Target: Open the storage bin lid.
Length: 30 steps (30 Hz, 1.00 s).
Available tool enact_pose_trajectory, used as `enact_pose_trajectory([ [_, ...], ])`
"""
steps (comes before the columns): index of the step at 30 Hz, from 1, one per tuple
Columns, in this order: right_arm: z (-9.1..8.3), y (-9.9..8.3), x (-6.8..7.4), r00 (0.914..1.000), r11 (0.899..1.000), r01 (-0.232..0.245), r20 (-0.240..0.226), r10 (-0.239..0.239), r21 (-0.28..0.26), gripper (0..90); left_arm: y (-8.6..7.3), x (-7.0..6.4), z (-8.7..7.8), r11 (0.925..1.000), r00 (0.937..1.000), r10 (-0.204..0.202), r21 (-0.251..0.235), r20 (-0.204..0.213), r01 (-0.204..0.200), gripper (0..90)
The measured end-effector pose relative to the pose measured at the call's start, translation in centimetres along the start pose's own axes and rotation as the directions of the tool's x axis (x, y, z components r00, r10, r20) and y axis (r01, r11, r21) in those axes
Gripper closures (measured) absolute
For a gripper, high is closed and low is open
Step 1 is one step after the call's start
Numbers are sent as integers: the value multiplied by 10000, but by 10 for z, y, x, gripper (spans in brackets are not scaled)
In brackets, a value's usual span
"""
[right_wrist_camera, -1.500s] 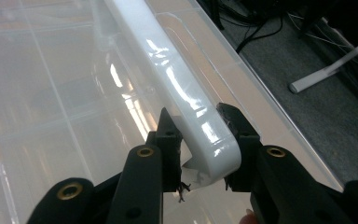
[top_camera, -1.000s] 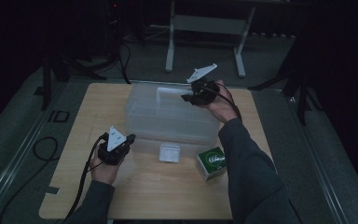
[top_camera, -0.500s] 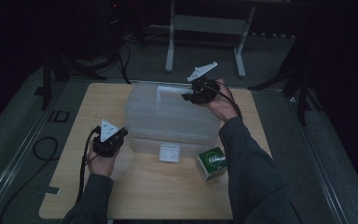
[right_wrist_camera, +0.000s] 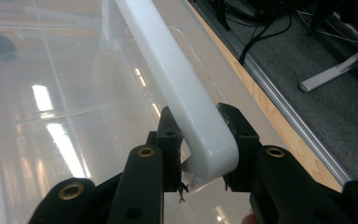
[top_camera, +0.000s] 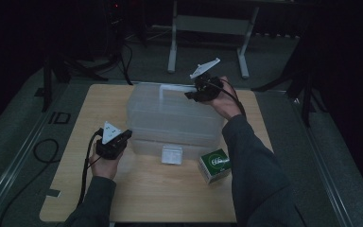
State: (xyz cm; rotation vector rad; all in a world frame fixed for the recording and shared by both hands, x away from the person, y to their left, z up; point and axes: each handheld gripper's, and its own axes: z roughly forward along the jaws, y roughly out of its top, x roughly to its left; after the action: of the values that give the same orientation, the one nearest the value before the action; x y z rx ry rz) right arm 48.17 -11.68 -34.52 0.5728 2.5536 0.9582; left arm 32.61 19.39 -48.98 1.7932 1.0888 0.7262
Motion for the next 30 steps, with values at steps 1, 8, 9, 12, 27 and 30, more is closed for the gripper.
enact_pose_trajectory([
  [1,0,1,-1,10000,10000,-41,-2,41,18,715,0,0,0,10000,10000,-69,8,15,69,900],
  [8,-1,7,-7,9998,9995,-212,75,210,220,707,0,-2,-1,10000,10000,22,44,-91,-22,900],
  [9,0,8,-8,9997,9995,-226,81,224,232,706,0,-2,-1,10000,9999,6,42,-102,-5,900],
  [12,0,11,-11,9995,9989,-313,73,311,351,704,0,-3,-1,10000,9999,-42,65,-116,43,900],
  [27,6,25,-25,9990,9949,-431,133,421,911,692,3,-1,-2,9996,9999,-75,273,93,72,900],
  [30,6,25,-26,9990,9950,-456,52,453,886,693,5,0,-2,9992,9999,-67,400,114,62,900],
])
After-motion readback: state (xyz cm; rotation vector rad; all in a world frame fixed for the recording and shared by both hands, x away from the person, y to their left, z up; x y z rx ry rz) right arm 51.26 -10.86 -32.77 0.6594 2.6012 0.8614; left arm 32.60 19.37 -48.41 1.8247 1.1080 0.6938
